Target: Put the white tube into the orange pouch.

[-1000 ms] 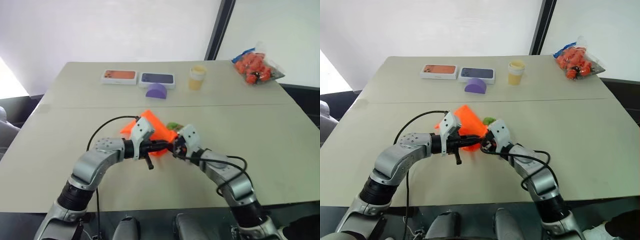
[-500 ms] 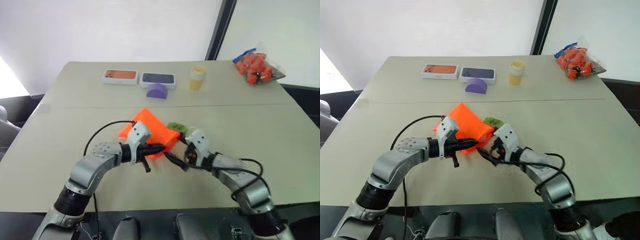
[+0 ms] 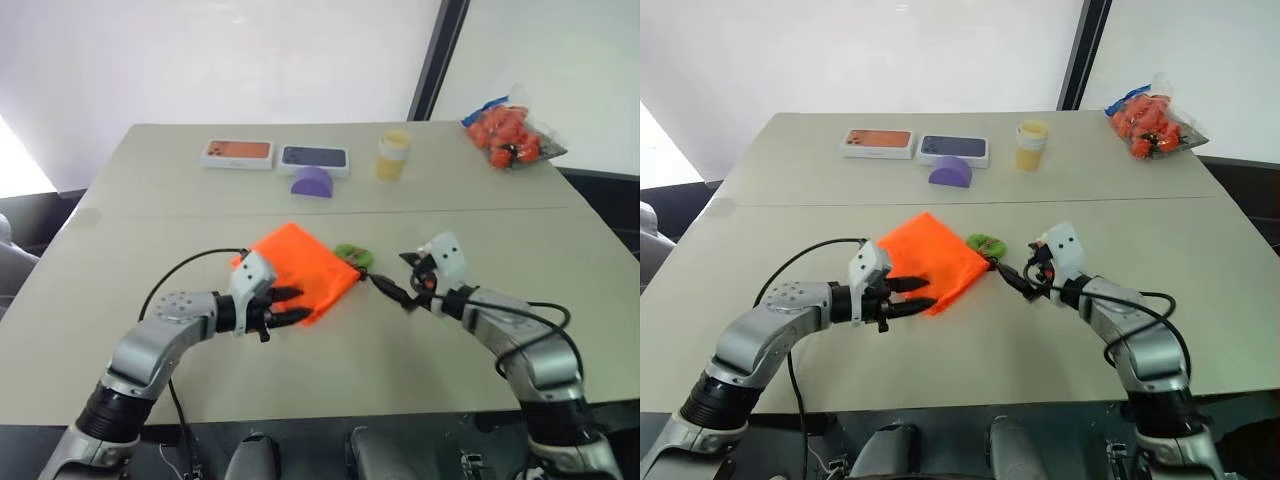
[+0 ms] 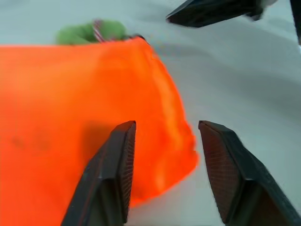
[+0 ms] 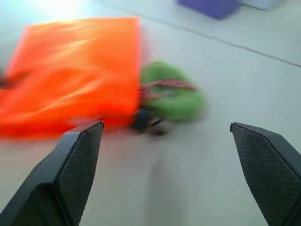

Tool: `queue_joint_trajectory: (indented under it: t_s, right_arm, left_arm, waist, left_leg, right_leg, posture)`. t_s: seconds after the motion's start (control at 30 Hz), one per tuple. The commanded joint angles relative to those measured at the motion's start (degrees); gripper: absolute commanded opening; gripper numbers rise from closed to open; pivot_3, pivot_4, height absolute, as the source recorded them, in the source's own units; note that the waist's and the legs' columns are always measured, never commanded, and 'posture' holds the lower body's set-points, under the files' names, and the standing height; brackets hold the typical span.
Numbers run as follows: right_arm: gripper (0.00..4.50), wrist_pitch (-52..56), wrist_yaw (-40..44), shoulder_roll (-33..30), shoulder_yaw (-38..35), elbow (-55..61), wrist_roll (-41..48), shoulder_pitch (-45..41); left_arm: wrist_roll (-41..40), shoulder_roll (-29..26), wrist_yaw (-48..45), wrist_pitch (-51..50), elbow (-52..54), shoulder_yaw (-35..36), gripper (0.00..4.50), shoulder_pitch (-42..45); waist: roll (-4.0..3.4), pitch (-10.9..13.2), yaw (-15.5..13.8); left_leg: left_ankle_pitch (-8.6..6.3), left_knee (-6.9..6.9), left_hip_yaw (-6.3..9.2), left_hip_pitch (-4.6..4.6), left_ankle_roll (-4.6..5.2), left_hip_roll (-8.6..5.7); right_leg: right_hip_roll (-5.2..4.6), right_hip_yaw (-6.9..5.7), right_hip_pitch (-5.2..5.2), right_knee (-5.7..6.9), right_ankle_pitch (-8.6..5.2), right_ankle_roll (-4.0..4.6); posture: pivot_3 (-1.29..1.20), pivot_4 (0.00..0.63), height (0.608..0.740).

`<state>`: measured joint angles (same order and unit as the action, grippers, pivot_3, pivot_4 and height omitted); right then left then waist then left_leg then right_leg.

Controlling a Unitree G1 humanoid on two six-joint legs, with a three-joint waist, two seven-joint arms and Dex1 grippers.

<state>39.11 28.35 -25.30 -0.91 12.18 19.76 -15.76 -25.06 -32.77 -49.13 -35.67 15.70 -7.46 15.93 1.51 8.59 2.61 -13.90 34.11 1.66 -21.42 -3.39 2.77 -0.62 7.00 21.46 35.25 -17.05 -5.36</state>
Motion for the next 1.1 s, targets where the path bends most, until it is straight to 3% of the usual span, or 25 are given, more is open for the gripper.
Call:
queue_joint_trajectory:
  t_s: [0.03,0.37,0.47,0.7,1.1]
  right_arm:
    - [4.50,1.35,-3.57,3.11,-1.36,-3.17,0.08,-3.39]
    - [4.50,-0.28,-7.22,7.61,1.62,-17.44,-5.33,-11.52]
    - [3.65,-0.75,-6.22,7.02,2.72,-17.91,-6.32,-11.71]
    - [0.16,-2.42,-4.87,5.03,3.64,-15.16,-8.07,-10.97]
    - [0.06,-2.54,-6.93,3.53,-9.11,-2.17,-1.86,-7.25]
  left_arm:
    - [-0.83,-0.72,-0.61,3.29,0.01,4.09,2.17,0.48]
    - [3.23,-1.28,1.05,10.42,-5.15,6.85,2.17,0.73]
    - [3.82,-0.92,1.24,11.29,-5.44,6.60,2.24,0.16]
    - [4.83,0.65,3.03,12.23,-5.98,6.51,2.24,-0.15]
    - [5.60,4.04,6.14,14.92,-10.11,7.59,2.24,2.88]
  waist:
    - [-0.01,-0.01,-0.07]
    - [-0.08,-0.02,0.00]
    - [-0.08,-0.02,0.05]
    - [-0.08,-0.02,-0.04]
    - [-0.09,-0.01,0.03]
  left_leg:
    - [0.00,-0.06,0.00,-0.03,0.00,0.01]
    - [0.00,-0.14,-0.01,0.01,0.01,0.01]
    - [0.00,-0.10,-0.01,0.01,0.01,0.01]
    - [0.01,-0.07,0.00,0.02,0.01,0.01]
    - [0.00,-0.06,0.00,0.00,0.01,0.01]
  right_leg:
    - [0.01,-0.01,0.00,0.00,-0.01,-0.02]
    - [0.02,-0.06,-0.01,0.10,-0.04,-0.11]
    - [0.02,-0.07,-0.03,0.10,-0.04,-0.11]
    - [0.03,-0.07,-0.05,0.13,-0.04,-0.12]
    - [0.03,-0.07,-0.05,0.13,-0.04,-0.15]
  posture:
    - [0.00,0.150,0.723]
    - [0.00,0.150,0.723]
    - [0.00,0.150,0.723]
    - [0.00,0.150,0.723]
    - [0.00,0.150,0.723]
